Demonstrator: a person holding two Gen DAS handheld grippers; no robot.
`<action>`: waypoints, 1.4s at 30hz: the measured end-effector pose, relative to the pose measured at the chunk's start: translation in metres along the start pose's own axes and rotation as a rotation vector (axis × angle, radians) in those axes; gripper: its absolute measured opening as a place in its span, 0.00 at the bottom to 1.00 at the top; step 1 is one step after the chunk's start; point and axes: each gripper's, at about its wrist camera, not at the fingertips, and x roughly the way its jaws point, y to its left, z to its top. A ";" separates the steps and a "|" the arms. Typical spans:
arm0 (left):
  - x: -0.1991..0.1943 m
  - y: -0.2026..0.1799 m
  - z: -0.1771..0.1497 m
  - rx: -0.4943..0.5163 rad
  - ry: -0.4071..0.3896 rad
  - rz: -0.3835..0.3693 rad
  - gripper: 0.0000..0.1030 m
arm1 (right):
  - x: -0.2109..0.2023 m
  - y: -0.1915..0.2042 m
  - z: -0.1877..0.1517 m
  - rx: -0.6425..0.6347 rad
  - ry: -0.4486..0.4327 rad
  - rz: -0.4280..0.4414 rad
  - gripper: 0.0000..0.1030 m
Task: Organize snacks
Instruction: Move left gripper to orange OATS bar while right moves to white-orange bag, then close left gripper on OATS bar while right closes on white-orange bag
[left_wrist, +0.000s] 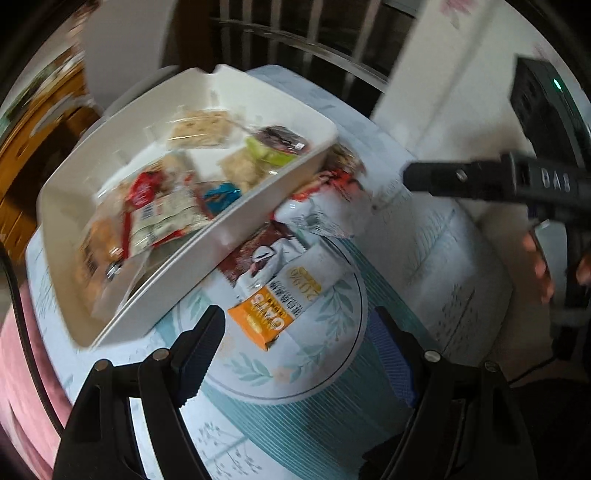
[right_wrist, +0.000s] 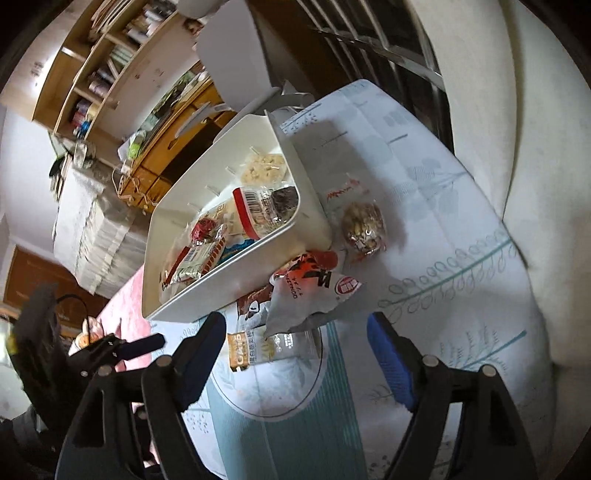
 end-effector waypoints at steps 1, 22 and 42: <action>0.005 -0.002 0.000 0.041 0.002 -0.018 0.77 | 0.002 -0.003 -0.002 0.016 -0.009 0.002 0.78; 0.093 -0.004 0.001 0.306 0.019 -0.012 0.74 | 0.068 -0.021 -0.012 0.137 -0.057 0.030 0.81; 0.098 -0.029 -0.026 0.382 -0.052 0.059 0.42 | 0.086 -0.020 0.000 0.131 -0.052 -0.006 0.66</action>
